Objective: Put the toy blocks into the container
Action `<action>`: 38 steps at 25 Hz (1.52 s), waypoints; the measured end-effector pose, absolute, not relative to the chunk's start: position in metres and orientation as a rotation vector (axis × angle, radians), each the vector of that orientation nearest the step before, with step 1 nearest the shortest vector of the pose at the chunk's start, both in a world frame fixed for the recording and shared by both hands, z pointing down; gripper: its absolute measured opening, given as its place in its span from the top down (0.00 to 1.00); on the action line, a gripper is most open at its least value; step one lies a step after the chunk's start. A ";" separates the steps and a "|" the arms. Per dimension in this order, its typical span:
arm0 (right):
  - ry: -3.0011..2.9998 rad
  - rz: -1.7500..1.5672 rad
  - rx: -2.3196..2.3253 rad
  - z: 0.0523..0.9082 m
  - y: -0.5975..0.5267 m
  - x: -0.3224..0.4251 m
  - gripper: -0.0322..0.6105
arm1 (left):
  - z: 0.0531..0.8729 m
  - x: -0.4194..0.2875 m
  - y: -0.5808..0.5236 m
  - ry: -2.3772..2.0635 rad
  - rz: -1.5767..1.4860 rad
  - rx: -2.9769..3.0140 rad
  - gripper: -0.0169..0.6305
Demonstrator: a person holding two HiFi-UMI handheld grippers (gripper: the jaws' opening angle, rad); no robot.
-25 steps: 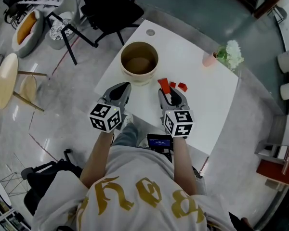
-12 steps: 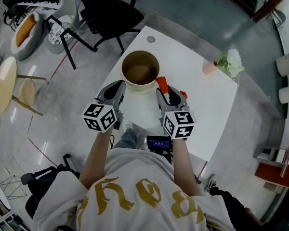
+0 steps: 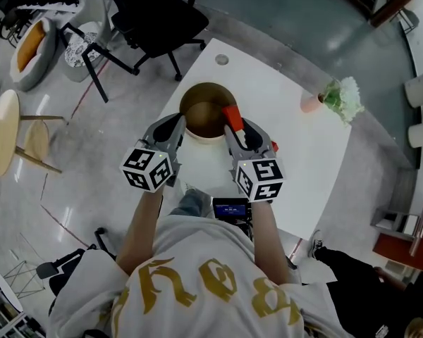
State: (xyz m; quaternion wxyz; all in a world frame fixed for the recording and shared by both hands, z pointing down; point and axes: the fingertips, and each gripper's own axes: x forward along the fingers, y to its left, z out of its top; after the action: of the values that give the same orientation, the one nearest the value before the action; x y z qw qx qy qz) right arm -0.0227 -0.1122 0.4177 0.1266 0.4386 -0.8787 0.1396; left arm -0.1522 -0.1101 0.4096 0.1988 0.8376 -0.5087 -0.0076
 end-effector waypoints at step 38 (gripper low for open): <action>-2.518 0.353 1.292 0.434 -0.101 0.006 0.59 | 0.417 -0.115 -0.106 -1.361 -0.013 2.374 0.97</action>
State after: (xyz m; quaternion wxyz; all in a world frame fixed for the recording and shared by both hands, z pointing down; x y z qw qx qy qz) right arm 0.0063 -0.1010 0.4336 0.1443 0.4484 -0.8736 0.1226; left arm -0.1153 -0.1060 0.4172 0.2014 0.8498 -0.4871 -0.0047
